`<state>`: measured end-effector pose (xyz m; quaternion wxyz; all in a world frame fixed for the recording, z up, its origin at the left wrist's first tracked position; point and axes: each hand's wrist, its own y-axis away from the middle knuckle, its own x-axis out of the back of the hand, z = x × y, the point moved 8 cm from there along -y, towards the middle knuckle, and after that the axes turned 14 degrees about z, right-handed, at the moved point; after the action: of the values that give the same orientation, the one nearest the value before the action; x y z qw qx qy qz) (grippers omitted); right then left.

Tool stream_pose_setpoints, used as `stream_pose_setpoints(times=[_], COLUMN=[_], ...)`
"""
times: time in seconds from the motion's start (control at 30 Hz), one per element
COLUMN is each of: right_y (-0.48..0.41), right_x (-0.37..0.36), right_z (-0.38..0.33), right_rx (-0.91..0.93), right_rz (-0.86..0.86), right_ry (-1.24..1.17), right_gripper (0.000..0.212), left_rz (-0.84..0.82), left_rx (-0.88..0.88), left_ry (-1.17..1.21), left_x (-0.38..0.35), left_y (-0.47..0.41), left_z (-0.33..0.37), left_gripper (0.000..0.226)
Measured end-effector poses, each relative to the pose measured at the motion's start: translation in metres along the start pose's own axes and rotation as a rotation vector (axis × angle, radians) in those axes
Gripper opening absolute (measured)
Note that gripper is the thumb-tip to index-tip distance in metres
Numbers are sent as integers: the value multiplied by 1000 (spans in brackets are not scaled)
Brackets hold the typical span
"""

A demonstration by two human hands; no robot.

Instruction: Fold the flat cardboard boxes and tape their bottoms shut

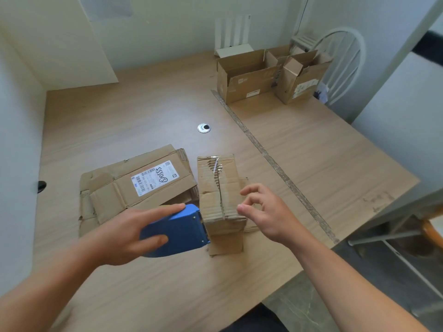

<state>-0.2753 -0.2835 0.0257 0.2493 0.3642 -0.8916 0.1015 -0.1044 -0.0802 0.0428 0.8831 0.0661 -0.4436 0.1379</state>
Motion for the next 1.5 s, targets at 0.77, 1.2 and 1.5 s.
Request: stream_pose_setpoints(times=[0.77, 1.2, 1.5], right_y=[3, 6, 3], right_x=[0, -19, -8], right_z=[78, 104, 91], right_rx=[-311, -493, -334], right_rz=[94, 15, 78], right_ry=[130, -26, 244], right_gripper=[27, 22, 33], left_rz=[-335, -375, -387], left_rx=[410, 423, 417], left_ry=[-43, -73, -83], left_x=[-22, -37, -39], left_y=[-38, -52, -57], left_z=[-28, -23, -19], left_gripper=[51, 49, 52])
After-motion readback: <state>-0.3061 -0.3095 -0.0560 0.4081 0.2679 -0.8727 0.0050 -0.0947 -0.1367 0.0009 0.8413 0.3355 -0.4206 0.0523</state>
